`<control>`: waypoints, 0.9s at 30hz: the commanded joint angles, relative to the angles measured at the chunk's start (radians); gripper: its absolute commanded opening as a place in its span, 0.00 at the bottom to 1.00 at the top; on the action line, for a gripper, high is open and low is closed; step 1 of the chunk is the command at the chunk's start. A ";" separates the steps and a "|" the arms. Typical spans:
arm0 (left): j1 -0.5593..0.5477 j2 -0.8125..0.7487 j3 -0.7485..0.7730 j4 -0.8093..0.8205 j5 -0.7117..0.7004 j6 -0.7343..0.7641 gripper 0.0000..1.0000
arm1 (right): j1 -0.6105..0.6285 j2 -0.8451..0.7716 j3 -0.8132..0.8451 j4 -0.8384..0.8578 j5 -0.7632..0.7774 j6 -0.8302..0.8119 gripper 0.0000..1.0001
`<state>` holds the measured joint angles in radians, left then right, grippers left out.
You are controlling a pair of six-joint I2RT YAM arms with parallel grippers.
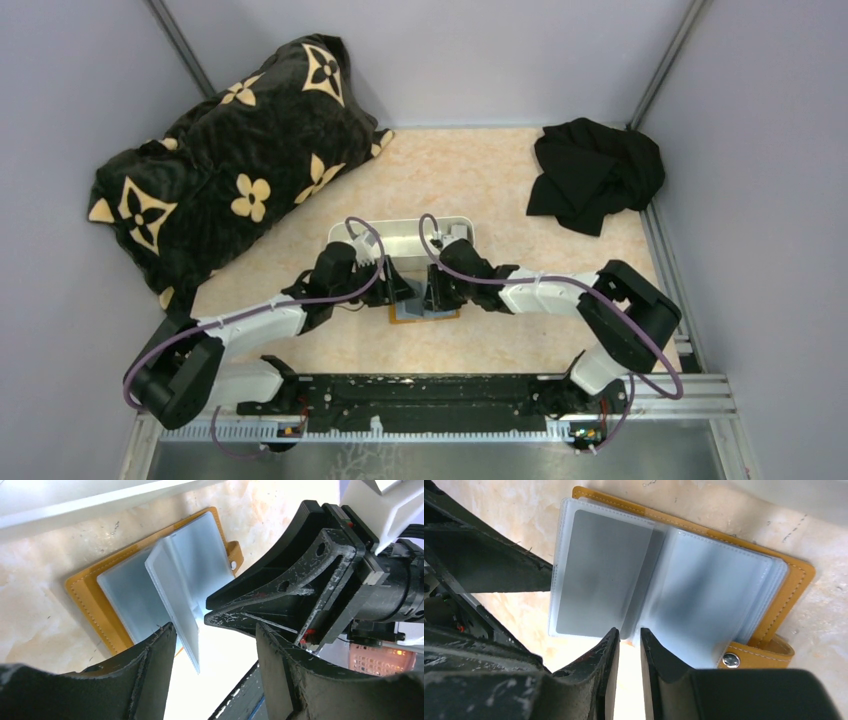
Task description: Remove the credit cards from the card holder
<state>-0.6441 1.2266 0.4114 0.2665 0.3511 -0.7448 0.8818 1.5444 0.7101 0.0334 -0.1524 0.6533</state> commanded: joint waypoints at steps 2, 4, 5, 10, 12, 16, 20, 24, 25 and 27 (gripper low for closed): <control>0.003 0.008 0.032 0.078 0.050 -0.021 0.66 | 0.005 -0.036 0.044 -0.040 0.050 -0.016 0.24; 0.003 0.011 0.037 0.081 0.054 -0.025 0.66 | 0.005 -0.047 0.043 -0.043 0.060 -0.012 0.24; 0.002 0.012 0.039 0.084 0.054 -0.026 0.66 | 0.005 -0.053 0.042 -0.043 0.063 -0.012 0.24; 0.002 0.034 0.051 0.104 0.059 -0.033 0.67 | 0.001 -0.104 0.048 -0.057 0.068 -0.020 0.31; 0.001 0.049 0.053 0.116 0.064 -0.038 0.67 | -0.003 -0.124 0.055 -0.065 0.066 -0.029 0.35; 0.001 0.076 0.056 0.138 0.072 -0.048 0.67 | -0.006 -0.161 0.070 -0.078 0.052 -0.042 0.41; 0.000 0.093 0.064 0.143 0.073 -0.048 0.67 | -0.007 -0.145 0.092 -0.091 0.033 -0.063 0.45; 0.001 0.101 0.071 0.140 0.075 -0.046 0.68 | -0.007 -0.122 0.100 -0.061 -0.013 -0.066 0.47; 0.001 0.100 0.071 0.140 0.075 -0.045 0.67 | -0.007 -0.119 0.107 -0.061 -0.021 -0.067 0.47; 0.001 0.096 0.071 0.135 0.069 -0.044 0.68 | -0.006 -0.113 0.119 -0.061 -0.029 -0.069 0.49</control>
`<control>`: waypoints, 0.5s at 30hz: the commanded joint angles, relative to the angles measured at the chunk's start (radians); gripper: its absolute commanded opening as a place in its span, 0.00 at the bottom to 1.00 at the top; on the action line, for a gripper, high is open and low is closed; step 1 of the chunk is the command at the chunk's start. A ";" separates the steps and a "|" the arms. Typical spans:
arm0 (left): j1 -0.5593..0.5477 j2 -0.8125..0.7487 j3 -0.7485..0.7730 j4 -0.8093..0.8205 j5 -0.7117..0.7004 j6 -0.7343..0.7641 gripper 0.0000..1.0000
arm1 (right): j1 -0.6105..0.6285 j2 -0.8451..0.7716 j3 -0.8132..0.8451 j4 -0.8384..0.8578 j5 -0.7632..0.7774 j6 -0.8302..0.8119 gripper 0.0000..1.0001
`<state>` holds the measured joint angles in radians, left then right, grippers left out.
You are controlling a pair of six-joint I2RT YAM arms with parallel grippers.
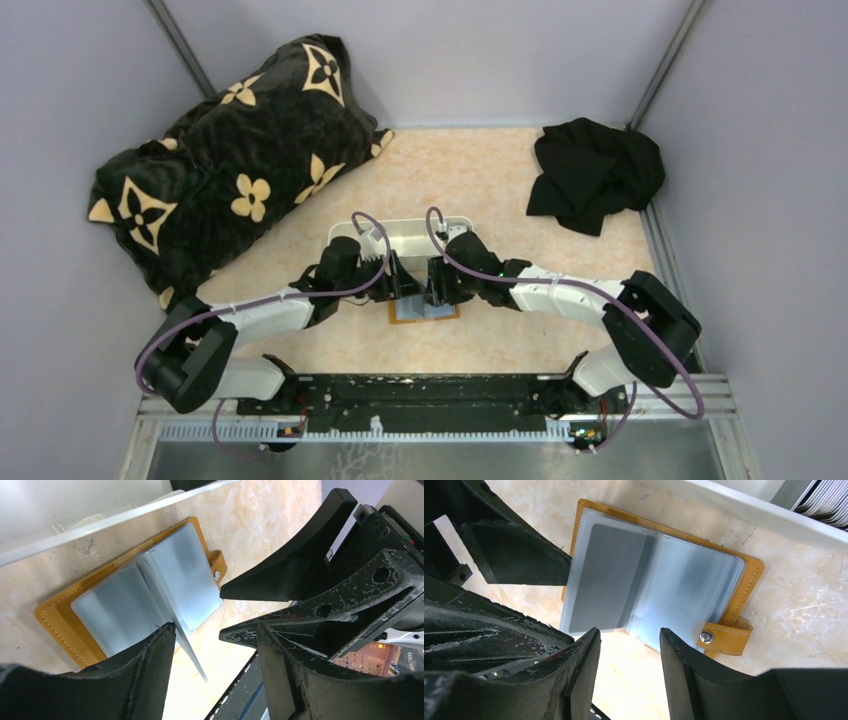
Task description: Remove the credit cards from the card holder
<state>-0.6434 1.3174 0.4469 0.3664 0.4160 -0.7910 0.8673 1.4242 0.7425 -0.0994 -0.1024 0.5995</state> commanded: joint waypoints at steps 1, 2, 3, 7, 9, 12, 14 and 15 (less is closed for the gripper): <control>0.001 0.004 0.036 0.033 0.001 0.003 0.68 | 0.009 0.007 0.091 0.073 -0.081 -0.013 0.51; 0.000 0.002 0.035 0.032 0.000 0.003 0.68 | 0.010 0.006 0.094 0.074 -0.086 -0.013 0.53; 0.001 0.000 0.034 0.031 -0.001 0.003 0.68 | 0.011 0.005 0.098 0.077 -0.089 -0.013 0.55; 0.000 -0.009 0.021 0.042 -0.014 -0.014 0.72 | 0.028 0.005 0.115 0.081 -0.105 -0.007 0.63; 0.001 -0.010 0.015 0.047 -0.029 -0.028 0.72 | 0.038 0.004 0.118 0.088 -0.109 -0.002 0.64; 0.001 0.003 0.022 0.034 -0.049 -0.034 0.56 | 0.045 -0.005 0.112 0.102 -0.113 0.009 0.62; 0.001 0.015 0.027 0.036 -0.049 -0.033 0.54 | 0.050 -0.010 0.112 0.103 -0.113 0.015 0.62; 0.001 0.021 0.031 0.036 -0.049 -0.033 0.53 | 0.053 -0.014 0.113 0.101 -0.112 0.016 0.61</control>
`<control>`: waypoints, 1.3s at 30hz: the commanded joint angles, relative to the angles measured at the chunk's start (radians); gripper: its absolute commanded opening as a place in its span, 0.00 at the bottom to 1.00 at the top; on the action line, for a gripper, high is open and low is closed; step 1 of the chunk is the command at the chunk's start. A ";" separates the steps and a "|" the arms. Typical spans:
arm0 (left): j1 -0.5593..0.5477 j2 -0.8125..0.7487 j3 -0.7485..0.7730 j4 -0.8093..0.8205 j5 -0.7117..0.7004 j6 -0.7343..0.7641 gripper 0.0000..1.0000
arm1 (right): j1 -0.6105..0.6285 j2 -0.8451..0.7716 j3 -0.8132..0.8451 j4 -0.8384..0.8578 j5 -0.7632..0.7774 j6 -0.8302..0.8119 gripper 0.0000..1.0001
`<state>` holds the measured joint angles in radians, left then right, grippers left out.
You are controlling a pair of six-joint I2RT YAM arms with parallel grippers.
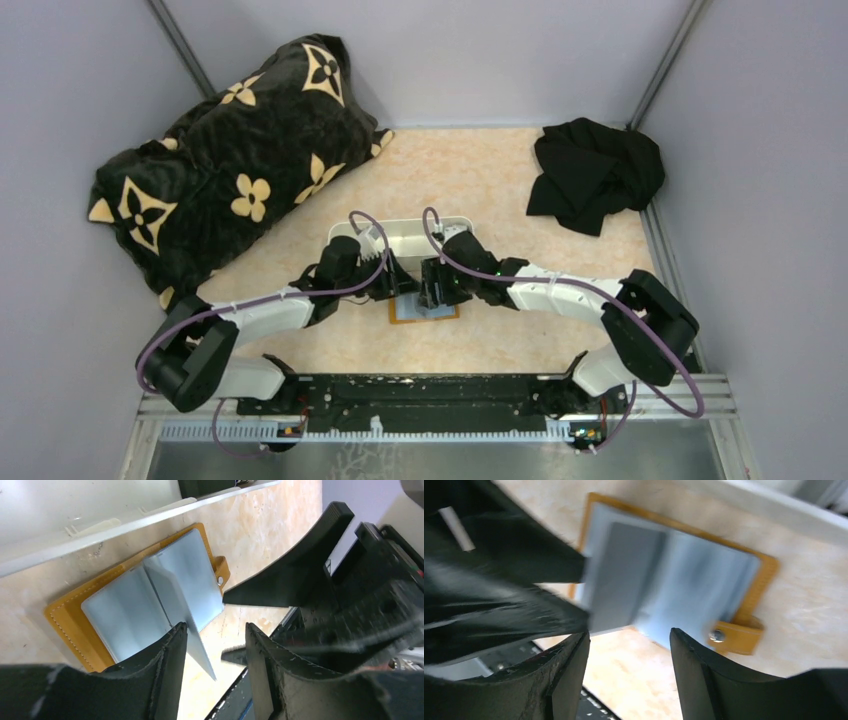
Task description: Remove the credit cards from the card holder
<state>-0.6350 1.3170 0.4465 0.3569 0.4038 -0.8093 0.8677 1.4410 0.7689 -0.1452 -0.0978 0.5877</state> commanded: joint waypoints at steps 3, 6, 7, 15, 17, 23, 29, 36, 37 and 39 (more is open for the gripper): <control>-0.008 0.038 0.045 0.050 -0.032 -0.008 0.52 | 0.068 -0.040 0.084 0.147 -0.109 0.037 0.58; -0.008 0.048 0.051 0.051 -0.027 -0.005 0.53 | 0.078 -0.044 0.083 0.148 -0.100 0.042 0.54; -0.008 0.050 0.051 0.052 -0.027 -0.004 0.53 | 0.080 -0.045 0.081 0.149 -0.098 0.044 0.54; -0.008 0.022 0.039 0.038 -0.037 -0.003 0.55 | 0.079 -0.029 0.070 0.131 -0.056 0.036 0.43; -0.008 0.013 0.037 0.033 -0.039 -0.002 0.55 | 0.079 -0.022 0.066 0.130 -0.057 0.033 0.42; -0.009 0.012 0.041 0.028 -0.040 0.000 0.56 | 0.079 -0.015 0.055 0.129 -0.046 0.032 0.39; -0.008 0.014 0.045 0.022 -0.037 0.004 0.56 | 0.079 -0.009 0.040 0.134 -0.039 0.032 0.37; -0.008 0.016 0.037 0.027 -0.035 0.001 0.56 | 0.080 0.009 0.026 0.127 -0.027 0.033 0.33; -0.008 0.014 0.037 0.027 -0.036 0.002 0.56 | 0.080 0.013 0.024 0.129 -0.029 0.032 0.33; -0.008 0.011 0.035 0.027 -0.037 0.003 0.56 | 0.080 0.023 0.022 0.135 -0.034 0.032 0.33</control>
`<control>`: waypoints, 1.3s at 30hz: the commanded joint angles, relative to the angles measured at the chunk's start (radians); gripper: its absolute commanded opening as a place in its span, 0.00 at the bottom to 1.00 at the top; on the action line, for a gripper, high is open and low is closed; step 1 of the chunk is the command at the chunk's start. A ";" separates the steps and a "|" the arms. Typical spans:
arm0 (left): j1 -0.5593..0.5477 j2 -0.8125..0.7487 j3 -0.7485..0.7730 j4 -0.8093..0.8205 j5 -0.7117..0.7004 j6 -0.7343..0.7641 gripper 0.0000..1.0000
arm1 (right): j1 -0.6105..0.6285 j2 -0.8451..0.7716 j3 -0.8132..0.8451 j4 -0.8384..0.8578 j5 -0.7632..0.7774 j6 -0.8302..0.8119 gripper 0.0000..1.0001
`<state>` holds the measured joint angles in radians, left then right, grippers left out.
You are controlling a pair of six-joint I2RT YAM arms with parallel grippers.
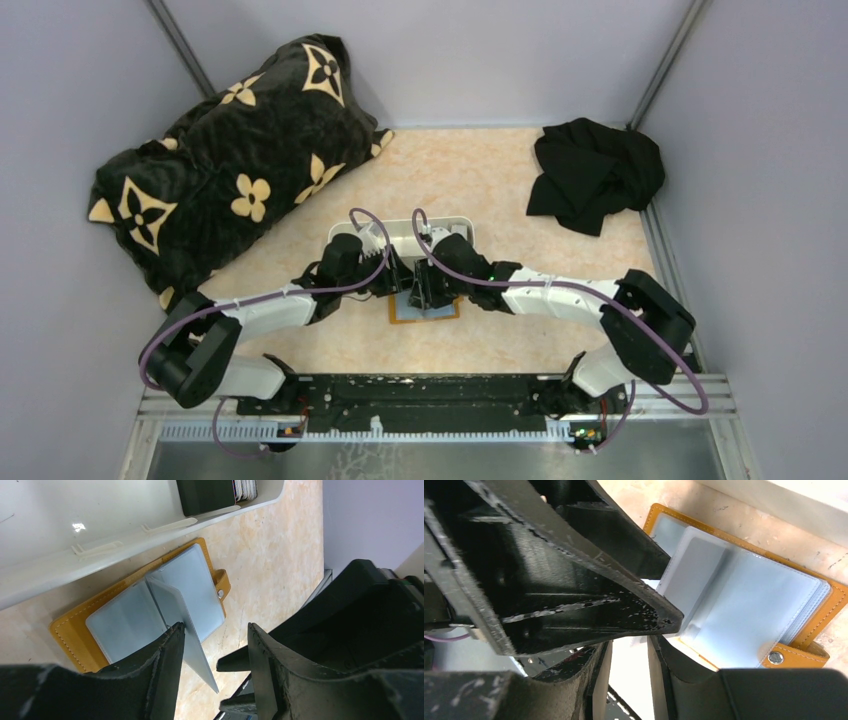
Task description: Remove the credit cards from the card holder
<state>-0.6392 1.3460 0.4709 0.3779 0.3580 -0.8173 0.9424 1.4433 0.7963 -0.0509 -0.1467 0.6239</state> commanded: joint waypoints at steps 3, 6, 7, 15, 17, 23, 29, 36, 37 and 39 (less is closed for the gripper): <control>-0.004 -0.019 0.012 0.003 0.010 0.011 0.56 | 0.005 0.024 -0.011 0.045 0.012 -0.001 0.32; -0.004 -0.019 0.015 -0.002 0.010 0.013 0.56 | 0.004 0.020 -0.019 0.051 0.013 0.005 0.32; -0.004 -0.019 0.016 -0.002 0.010 0.015 0.56 | 0.004 0.019 -0.019 0.051 0.013 0.006 0.32; -0.004 -0.010 0.010 0.005 0.009 0.011 0.56 | 0.001 -0.012 -0.026 0.033 0.027 0.007 0.32; -0.004 -0.007 0.010 0.008 0.011 0.011 0.56 | -0.002 -0.016 -0.031 0.032 0.027 0.007 0.31; -0.004 -0.001 0.016 0.007 0.013 0.015 0.56 | -0.008 -0.019 -0.047 0.040 0.025 0.010 0.31; -0.004 0.004 0.015 0.009 0.012 0.015 0.56 | -0.013 -0.021 -0.052 0.038 0.022 0.010 0.31; -0.004 0.003 0.011 0.007 0.008 0.017 0.56 | -0.028 -0.036 -0.058 0.032 0.022 0.008 0.30; -0.004 0.001 0.011 0.006 0.007 0.020 0.56 | -0.032 -0.039 -0.061 0.032 0.022 0.009 0.30; -0.004 0.000 0.012 0.002 0.007 0.020 0.56 | -0.039 -0.043 -0.065 0.030 0.021 0.006 0.30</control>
<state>-0.6392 1.3464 0.4709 0.3740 0.3588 -0.8146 0.9207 1.4483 0.7456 -0.0460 -0.1329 0.6315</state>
